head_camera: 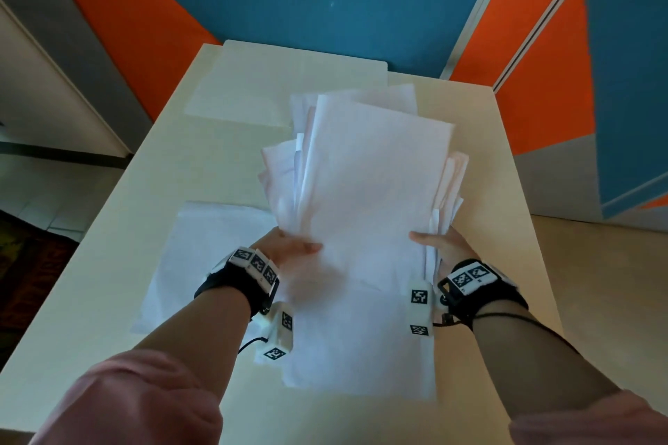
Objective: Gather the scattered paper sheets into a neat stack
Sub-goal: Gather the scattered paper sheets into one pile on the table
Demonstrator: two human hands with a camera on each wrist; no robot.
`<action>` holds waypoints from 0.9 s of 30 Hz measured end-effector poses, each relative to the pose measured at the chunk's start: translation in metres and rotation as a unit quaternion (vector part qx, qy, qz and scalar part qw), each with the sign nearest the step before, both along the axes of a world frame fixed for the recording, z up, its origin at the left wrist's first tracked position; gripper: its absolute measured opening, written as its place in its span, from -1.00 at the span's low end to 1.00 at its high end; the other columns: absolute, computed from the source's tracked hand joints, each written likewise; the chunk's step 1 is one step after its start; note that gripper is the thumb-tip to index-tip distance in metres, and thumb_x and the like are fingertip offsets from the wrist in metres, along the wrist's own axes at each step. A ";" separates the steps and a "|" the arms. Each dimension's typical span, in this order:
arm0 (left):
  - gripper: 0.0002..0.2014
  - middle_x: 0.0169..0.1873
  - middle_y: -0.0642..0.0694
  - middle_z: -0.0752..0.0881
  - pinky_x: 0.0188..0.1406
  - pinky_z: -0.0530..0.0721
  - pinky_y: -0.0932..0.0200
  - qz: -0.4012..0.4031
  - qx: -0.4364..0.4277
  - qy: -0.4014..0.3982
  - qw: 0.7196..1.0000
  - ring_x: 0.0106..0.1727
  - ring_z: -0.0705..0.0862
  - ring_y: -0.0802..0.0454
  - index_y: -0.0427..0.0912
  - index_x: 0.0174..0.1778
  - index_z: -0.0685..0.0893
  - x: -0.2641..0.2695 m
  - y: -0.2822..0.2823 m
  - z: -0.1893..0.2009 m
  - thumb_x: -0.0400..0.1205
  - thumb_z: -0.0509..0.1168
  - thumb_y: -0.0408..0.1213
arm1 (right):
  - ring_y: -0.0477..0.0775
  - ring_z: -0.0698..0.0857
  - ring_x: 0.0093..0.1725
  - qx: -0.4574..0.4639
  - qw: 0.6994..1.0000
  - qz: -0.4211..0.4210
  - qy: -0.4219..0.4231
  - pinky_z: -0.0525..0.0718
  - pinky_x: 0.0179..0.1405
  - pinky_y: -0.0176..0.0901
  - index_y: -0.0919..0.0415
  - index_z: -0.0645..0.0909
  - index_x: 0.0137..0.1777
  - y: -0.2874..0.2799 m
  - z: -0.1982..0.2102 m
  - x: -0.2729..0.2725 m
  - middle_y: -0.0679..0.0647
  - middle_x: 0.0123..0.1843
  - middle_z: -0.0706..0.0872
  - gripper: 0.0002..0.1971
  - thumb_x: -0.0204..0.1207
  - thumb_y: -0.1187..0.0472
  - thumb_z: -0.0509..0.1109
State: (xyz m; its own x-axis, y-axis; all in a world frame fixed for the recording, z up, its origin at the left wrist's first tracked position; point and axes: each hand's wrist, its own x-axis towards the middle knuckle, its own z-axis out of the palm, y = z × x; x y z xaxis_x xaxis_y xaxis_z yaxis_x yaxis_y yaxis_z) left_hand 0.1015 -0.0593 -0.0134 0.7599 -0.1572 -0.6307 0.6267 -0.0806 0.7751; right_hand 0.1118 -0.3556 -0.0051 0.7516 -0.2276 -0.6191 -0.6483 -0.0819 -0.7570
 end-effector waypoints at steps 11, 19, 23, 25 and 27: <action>-0.73 0.28 -0.46 0.62 0.22 0.55 0.01 -0.012 0.290 -0.125 0.949 0.31 0.61 -0.35 -0.39 0.14 0.68 0.023 0.001 0.018 0.67 0.17 -0.34 | 0.29 0.62 0.23 -0.143 0.976 0.084 0.144 0.53 0.09 -0.08 0.38 0.39 0.49 0.000 0.004 -0.014 0.28 0.38 0.57 -0.23 0.35 0.03 0.56; -0.29 0.40 -0.05 0.51 0.37 0.39 -0.11 -0.309 0.603 -0.084 0.731 0.47 0.40 -0.14 -0.01 0.45 0.42 0.036 0.050 0.030 0.41 0.42 0.16 | 0.35 0.47 0.45 -0.136 0.977 0.069 0.146 0.47 0.37 0.07 0.39 0.30 0.53 -0.001 0.004 -0.015 0.31 0.53 0.43 -0.20 0.38 0.06 0.54; -0.43 0.45 -0.16 0.54 0.45 0.40 0.02 -0.284 0.557 -0.052 0.778 0.49 0.47 -0.14 -0.18 0.43 0.54 0.027 0.069 0.029 0.56 0.32 0.05 | 0.36 0.51 0.41 -0.125 0.980 0.071 0.138 0.50 0.34 0.11 0.36 0.36 0.52 -0.001 0.005 -0.018 0.30 0.50 0.48 -0.08 0.22 -0.05 0.62; -0.52 0.38 -0.25 0.61 0.31 0.50 0.06 -0.213 0.529 -0.039 0.821 0.39 0.57 -0.20 -0.26 0.36 0.60 0.020 0.082 0.029 0.59 0.31 -0.05 | 0.33 0.55 0.36 -0.118 0.980 0.075 0.139 0.52 0.33 0.10 0.33 0.41 0.49 -0.003 0.001 -0.018 0.28 0.45 0.54 0.07 0.00 -0.16 0.68; -0.56 0.28 -0.29 0.68 0.19 0.57 0.05 -0.139 0.507 -0.016 0.850 0.28 0.64 -0.24 -0.28 0.30 0.64 0.016 0.091 0.031 0.58 0.33 -0.09 | 0.32 0.56 0.36 -0.113 0.981 0.074 0.137 0.53 0.34 0.11 0.30 0.43 0.47 -0.009 -0.007 -0.016 0.25 0.44 0.55 0.11 -0.09 -0.18 0.70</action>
